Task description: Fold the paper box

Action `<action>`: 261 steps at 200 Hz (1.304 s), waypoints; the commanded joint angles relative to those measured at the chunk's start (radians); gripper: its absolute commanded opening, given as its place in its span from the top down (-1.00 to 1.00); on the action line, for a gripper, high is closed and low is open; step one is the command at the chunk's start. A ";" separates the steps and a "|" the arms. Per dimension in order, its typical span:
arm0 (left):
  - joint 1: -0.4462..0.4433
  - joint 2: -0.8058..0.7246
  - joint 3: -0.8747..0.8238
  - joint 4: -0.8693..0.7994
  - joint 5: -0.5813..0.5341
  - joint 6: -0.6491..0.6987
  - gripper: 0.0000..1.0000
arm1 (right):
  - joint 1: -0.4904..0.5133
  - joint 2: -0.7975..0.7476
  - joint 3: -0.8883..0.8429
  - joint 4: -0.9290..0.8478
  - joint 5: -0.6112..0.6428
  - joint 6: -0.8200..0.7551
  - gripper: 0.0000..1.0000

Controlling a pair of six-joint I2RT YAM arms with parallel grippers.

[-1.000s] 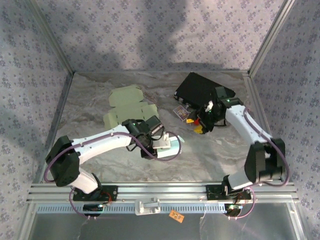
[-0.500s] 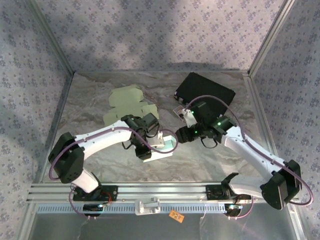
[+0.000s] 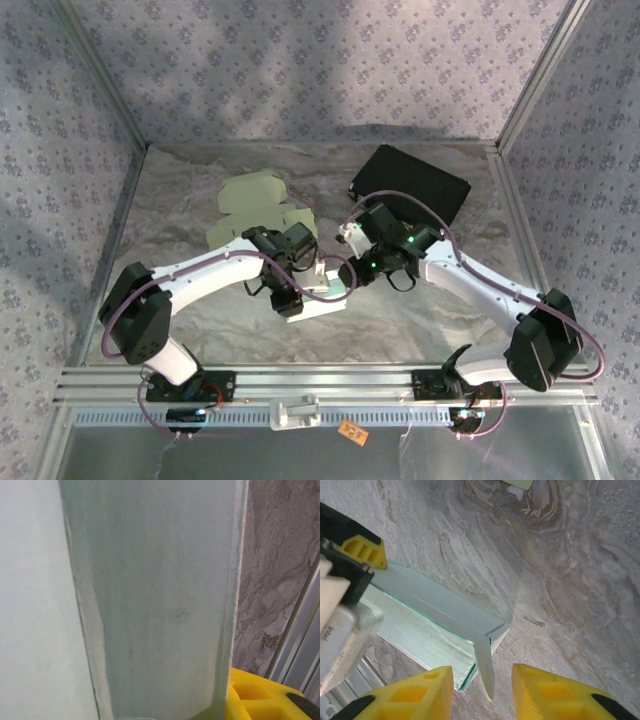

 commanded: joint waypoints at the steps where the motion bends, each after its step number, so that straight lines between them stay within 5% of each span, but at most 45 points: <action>1: 0.005 0.018 0.031 -0.020 0.007 0.017 0.23 | 0.004 0.016 0.038 -0.033 0.031 -0.027 0.32; 57: 0.007 0.018 0.031 -0.015 0.010 0.016 0.23 | 0.005 0.053 0.062 -0.057 0.031 -0.039 0.50; 129: 0.012 0.017 0.031 -0.006 0.013 -0.001 0.23 | 0.023 0.067 0.073 -0.068 0.061 -0.034 1.00; 261: 0.069 0.025 0.036 0.047 0.067 -0.080 0.21 | 0.053 0.024 -0.049 0.122 0.135 0.311 1.00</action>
